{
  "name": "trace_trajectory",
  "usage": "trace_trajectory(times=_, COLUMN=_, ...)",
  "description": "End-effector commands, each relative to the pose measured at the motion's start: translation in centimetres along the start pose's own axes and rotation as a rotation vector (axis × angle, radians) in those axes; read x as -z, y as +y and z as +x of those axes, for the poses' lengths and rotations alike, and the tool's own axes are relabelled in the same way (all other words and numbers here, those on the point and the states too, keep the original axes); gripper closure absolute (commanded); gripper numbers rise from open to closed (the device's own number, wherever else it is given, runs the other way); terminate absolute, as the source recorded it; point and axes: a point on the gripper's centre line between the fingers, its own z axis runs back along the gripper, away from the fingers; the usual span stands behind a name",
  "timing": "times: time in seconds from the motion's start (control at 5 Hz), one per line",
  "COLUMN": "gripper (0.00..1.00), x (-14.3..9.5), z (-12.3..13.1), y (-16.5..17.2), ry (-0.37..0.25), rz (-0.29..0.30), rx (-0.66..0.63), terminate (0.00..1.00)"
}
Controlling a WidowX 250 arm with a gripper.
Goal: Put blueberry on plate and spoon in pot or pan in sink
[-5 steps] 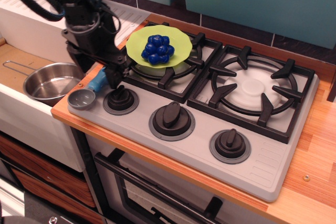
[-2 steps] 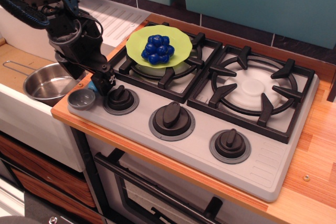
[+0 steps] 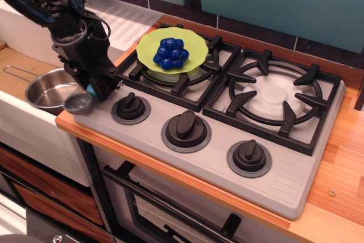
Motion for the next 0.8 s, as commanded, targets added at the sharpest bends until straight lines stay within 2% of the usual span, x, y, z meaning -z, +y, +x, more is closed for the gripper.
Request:
trace_trajectory(times=0.0, gripper=1.0, x=-1.7, z=1.9, y=-0.3, ry=-0.023, rz=0.027, rx=0.007, terminate=0.0)
trace_trajectory(times=0.2, gripper=1.0, x=-3.4, z=2.2, y=0.2, ry=-0.034, rz=0.036, rx=0.046, terminate=0.0)
trace_trajectory(times=0.6, gripper=1.0, x=-3.1, z=3.1, y=3.5, ry=-0.082, rz=0.033, rx=0.14, terminate=0.0)
